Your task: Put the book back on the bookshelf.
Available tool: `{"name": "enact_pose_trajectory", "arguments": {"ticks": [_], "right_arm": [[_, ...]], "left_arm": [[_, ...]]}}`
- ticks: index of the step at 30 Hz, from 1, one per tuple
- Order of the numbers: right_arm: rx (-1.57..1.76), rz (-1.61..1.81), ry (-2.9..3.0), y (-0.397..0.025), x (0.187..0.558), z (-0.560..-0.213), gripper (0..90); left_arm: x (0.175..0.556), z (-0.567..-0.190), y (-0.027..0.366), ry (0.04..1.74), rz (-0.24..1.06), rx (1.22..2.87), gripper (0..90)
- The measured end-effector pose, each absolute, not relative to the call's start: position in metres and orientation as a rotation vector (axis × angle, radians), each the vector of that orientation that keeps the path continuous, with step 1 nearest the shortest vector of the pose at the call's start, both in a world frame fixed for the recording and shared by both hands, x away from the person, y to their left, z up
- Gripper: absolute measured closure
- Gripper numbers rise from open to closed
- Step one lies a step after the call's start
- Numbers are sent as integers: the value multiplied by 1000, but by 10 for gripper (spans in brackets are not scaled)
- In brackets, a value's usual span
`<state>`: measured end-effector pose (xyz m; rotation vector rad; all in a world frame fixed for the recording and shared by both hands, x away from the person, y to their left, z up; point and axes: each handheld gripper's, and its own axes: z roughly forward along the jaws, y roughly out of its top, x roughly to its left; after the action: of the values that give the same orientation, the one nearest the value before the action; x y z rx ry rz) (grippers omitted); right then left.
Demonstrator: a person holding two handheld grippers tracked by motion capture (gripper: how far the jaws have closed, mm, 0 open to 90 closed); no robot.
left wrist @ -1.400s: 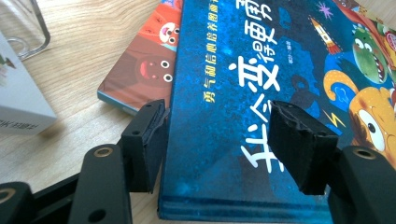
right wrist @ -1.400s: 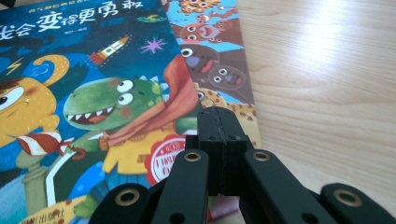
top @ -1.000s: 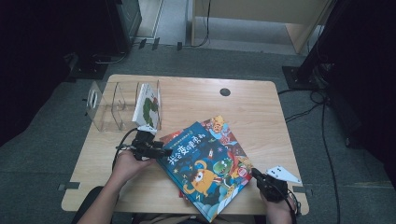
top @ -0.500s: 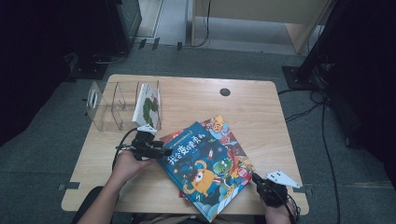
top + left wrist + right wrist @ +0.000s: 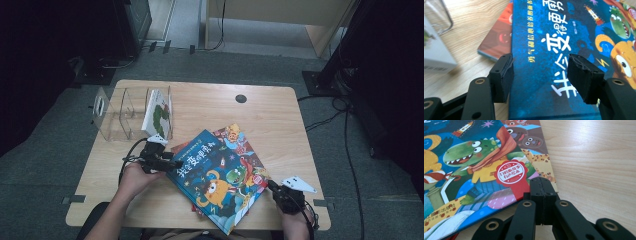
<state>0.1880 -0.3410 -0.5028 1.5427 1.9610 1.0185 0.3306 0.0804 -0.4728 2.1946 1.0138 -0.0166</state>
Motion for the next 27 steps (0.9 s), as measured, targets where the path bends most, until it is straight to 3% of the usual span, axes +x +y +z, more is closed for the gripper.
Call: {"name": "enact_pose_trajectory", "arguments": {"ticks": [27], "right_arm": [[1479,1024,2042,-333,237,-501,900]], "left_arm": [[333,-486,102,1155,-120,2183,362]]}}
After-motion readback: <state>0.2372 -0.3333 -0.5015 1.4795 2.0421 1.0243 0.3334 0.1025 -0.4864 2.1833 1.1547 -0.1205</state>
